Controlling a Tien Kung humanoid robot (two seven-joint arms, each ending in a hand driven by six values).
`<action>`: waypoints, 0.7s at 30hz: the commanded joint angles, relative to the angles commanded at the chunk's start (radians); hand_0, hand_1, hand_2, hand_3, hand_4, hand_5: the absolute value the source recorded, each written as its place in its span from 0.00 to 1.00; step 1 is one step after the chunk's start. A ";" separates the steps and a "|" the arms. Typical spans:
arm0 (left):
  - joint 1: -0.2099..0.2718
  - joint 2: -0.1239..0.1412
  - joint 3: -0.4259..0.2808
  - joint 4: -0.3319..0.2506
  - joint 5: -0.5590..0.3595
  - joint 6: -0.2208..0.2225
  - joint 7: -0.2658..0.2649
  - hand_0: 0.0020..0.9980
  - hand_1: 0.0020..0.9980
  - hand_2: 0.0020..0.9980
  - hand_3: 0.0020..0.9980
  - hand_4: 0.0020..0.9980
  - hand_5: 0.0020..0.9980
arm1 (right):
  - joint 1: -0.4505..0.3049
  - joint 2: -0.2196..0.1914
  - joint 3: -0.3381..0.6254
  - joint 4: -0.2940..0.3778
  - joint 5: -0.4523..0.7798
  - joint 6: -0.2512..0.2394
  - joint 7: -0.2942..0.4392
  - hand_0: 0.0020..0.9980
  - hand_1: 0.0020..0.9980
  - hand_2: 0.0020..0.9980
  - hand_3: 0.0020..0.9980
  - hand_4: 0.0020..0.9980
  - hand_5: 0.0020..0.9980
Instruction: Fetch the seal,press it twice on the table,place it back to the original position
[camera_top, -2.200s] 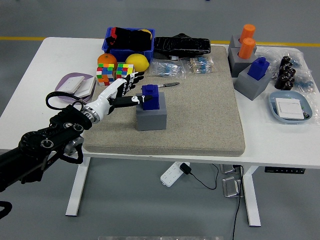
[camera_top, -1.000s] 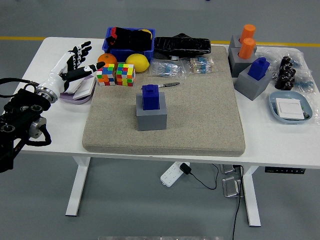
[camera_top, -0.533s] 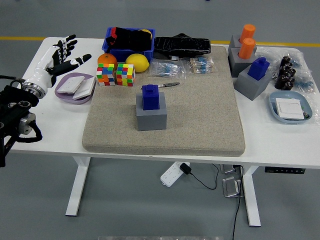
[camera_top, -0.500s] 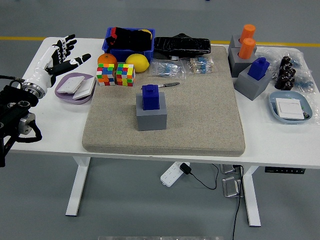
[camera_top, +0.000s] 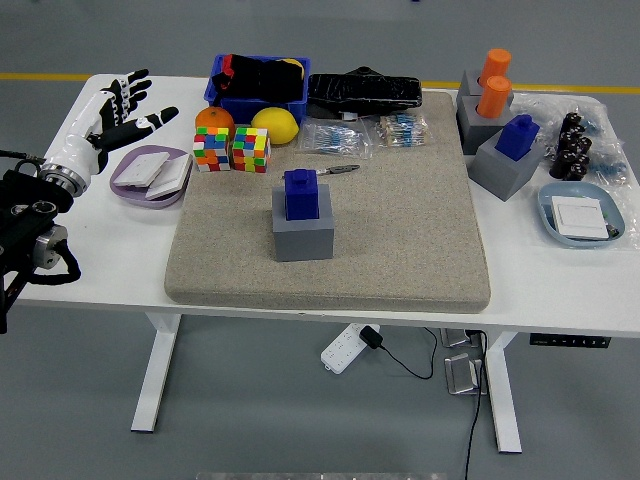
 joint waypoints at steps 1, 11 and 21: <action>0.000 0.000 0.000 0.000 0.000 0.000 0.000 0.98 0.96 0.92 0.92 1.00 0.36 | 0.000 0.000 0.000 0.000 0.000 0.000 0.000 0.78 0.66 0.67 0.67 0.82 0.58; 0.004 -0.002 0.003 -0.002 -0.002 0.000 0.002 0.98 0.96 0.92 0.92 1.00 0.36 | -0.002 0.000 -0.004 0.002 0.001 0.001 0.000 0.78 0.66 0.67 0.67 0.82 0.58; 0.000 -0.003 -0.002 -0.003 -0.003 0.001 0.003 0.98 0.95 0.91 0.92 1.00 0.36 | -0.002 0.002 0.004 0.001 0.000 0.000 0.000 0.78 0.66 0.67 0.67 0.82 0.58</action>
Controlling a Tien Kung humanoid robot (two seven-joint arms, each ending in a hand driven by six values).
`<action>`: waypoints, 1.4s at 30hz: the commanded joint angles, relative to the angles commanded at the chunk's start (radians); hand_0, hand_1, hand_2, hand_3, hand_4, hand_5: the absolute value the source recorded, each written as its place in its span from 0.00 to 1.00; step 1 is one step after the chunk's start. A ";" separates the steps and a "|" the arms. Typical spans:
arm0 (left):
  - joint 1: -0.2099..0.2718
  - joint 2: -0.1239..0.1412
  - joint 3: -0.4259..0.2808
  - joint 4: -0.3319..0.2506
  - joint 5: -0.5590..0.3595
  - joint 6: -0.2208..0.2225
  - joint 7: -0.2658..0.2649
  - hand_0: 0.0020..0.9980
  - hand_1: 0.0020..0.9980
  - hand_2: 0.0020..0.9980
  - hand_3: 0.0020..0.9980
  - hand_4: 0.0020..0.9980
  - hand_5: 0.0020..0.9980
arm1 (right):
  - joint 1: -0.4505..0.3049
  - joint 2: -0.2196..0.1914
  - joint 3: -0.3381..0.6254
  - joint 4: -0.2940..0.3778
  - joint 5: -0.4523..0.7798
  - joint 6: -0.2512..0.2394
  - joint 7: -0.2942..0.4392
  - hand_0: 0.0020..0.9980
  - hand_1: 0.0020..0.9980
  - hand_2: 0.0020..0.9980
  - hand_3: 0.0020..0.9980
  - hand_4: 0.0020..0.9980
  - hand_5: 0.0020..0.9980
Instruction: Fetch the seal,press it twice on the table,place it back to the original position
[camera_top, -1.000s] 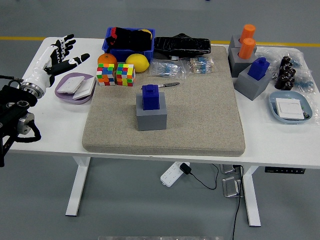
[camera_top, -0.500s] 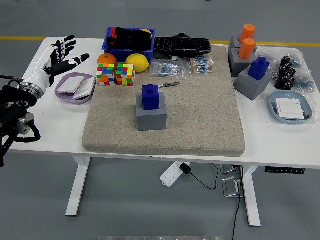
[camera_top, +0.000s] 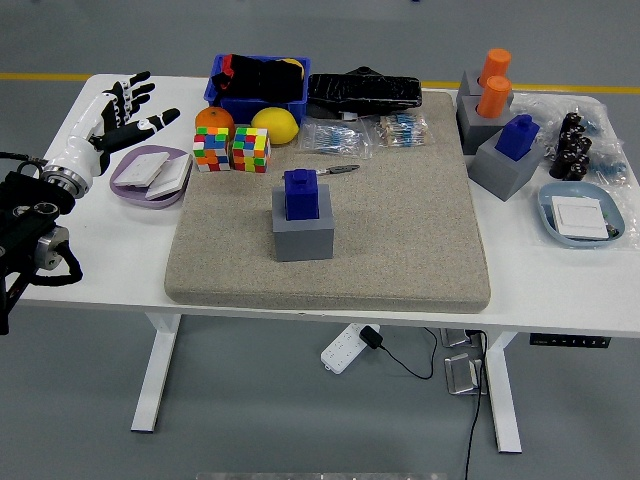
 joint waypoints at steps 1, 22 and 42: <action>0.000 0.000 0.000 0.000 0.000 0.000 0.000 0.98 0.95 0.91 0.92 1.00 0.36 | 0.000 0.000 0.001 0.000 0.000 0.000 0.000 0.78 0.66 0.67 0.67 0.82 0.58; -0.010 0.007 0.003 -0.002 -0.002 0.001 -0.001 0.97 0.95 0.91 0.92 1.00 0.36 | 0.002 0.002 0.008 0.001 -0.001 0.001 0.000 0.78 0.66 0.67 0.67 0.81 0.58; -0.015 0.009 0.004 -0.004 -0.004 0.001 -0.002 0.97 0.95 0.91 0.92 0.99 0.36 | 0.002 0.001 0.009 0.000 -0.001 0.002 0.000 0.78 0.66 0.67 0.67 0.81 0.58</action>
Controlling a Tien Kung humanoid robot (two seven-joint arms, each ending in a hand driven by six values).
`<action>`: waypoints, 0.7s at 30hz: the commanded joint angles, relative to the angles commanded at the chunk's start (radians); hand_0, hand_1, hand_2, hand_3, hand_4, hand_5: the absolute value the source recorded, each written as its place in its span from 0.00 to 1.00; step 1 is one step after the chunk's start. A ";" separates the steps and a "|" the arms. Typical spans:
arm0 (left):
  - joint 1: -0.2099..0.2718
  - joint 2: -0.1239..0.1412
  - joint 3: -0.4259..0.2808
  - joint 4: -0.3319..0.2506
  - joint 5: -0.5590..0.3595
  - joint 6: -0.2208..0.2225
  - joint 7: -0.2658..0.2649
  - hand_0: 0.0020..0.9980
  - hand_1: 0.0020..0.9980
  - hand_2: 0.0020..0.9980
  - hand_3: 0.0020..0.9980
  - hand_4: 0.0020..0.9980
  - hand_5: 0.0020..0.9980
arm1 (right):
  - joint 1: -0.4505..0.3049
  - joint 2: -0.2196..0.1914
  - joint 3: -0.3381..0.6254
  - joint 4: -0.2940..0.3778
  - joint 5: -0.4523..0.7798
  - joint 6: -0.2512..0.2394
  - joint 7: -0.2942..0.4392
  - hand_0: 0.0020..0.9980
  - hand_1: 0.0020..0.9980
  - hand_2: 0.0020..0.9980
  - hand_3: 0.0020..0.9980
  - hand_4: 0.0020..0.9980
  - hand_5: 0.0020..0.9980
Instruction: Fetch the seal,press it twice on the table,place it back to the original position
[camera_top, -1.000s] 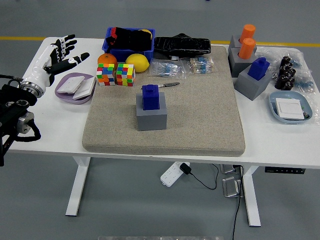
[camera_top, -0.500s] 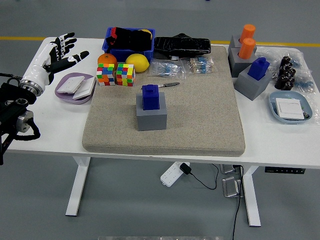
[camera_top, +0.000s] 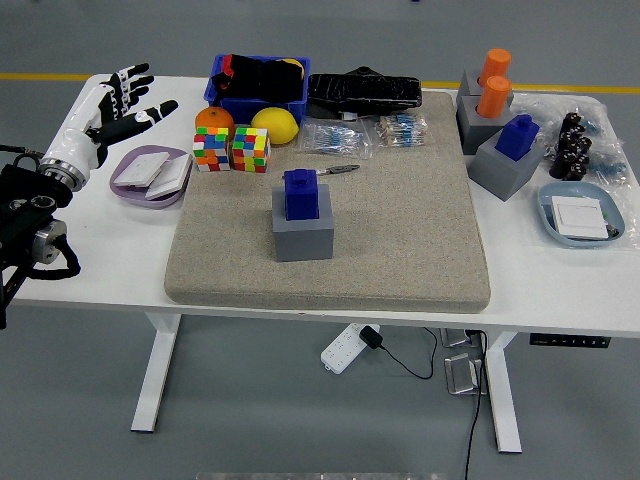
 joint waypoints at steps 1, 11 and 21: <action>-0.001 0.000 0.000 0.000 0.000 0.000 0.000 0.97 0.95 0.91 0.92 0.99 0.36 | 0.000 0.000 0.000 0.000 0.000 0.000 0.000 0.78 0.66 0.67 0.67 0.81 0.58; -0.003 0.003 -0.004 -0.004 0.001 0.000 -0.001 0.97 0.95 0.91 0.92 0.99 0.36 | 0.003 -0.002 -0.001 0.000 -0.001 -0.001 0.000 0.78 0.66 0.67 0.67 0.81 0.57; -0.002 0.005 0.001 -0.005 0.001 0.000 -0.001 0.97 0.95 0.91 0.92 0.99 0.36 | 0.002 -0.003 -0.008 0.000 0.001 0.000 0.000 0.78 0.66 0.67 0.67 0.81 0.57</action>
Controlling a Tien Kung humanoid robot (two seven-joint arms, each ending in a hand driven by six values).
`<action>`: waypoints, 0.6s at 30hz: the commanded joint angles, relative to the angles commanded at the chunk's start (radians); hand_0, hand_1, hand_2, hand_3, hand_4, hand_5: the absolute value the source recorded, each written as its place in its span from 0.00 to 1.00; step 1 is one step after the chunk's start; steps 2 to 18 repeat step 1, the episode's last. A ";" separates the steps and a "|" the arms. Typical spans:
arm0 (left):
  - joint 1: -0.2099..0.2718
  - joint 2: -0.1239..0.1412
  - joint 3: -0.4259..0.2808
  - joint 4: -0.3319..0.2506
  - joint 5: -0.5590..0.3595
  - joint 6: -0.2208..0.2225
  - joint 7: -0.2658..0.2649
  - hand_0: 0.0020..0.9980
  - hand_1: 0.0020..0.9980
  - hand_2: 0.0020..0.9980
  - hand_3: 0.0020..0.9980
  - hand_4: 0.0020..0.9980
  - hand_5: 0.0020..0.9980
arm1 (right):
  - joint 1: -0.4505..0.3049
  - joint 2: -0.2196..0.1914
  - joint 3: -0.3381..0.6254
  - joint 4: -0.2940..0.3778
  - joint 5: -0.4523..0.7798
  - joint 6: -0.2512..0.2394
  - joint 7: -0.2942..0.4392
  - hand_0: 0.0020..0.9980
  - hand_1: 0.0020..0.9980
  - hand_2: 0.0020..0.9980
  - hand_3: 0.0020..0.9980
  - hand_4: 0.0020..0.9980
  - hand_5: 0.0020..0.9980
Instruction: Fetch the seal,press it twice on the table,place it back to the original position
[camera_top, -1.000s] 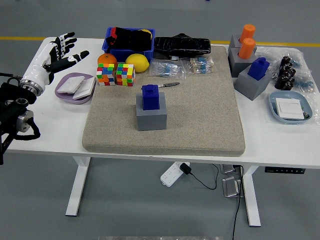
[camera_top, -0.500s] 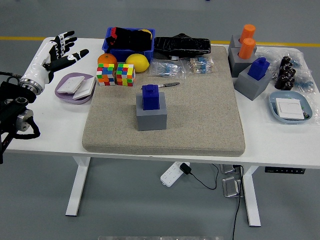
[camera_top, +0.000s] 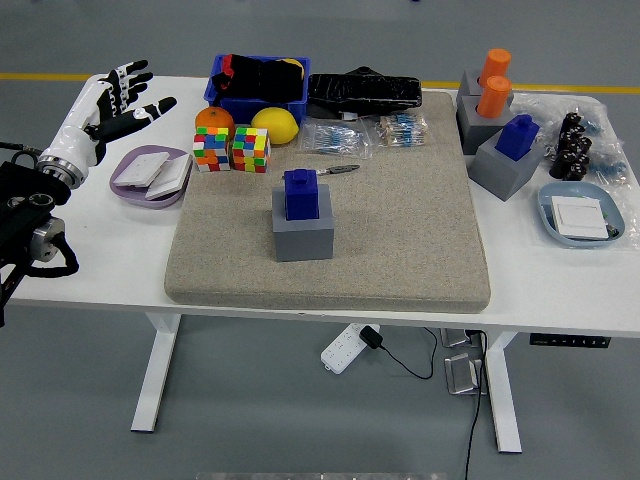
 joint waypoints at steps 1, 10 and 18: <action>0.000 0.000 0.001 0.000 0.000 0.000 0.000 0.97 0.95 0.91 0.92 0.99 0.36 | 0.000 0.000 -0.001 0.000 0.000 0.000 0.000 0.78 0.66 0.67 0.67 0.81 0.57; 0.000 0.000 0.001 0.000 0.000 0.000 0.000 0.97 0.95 0.91 0.92 0.99 0.36 | 0.000 0.000 -0.001 0.000 0.000 0.000 0.000 0.78 0.66 0.67 0.67 0.81 0.57; 0.000 0.000 0.001 0.000 0.000 0.000 0.000 0.97 0.95 0.91 0.92 0.99 0.36 | 0.000 0.000 -0.001 0.000 0.000 0.000 0.000 0.78 0.66 0.67 0.67 0.81 0.57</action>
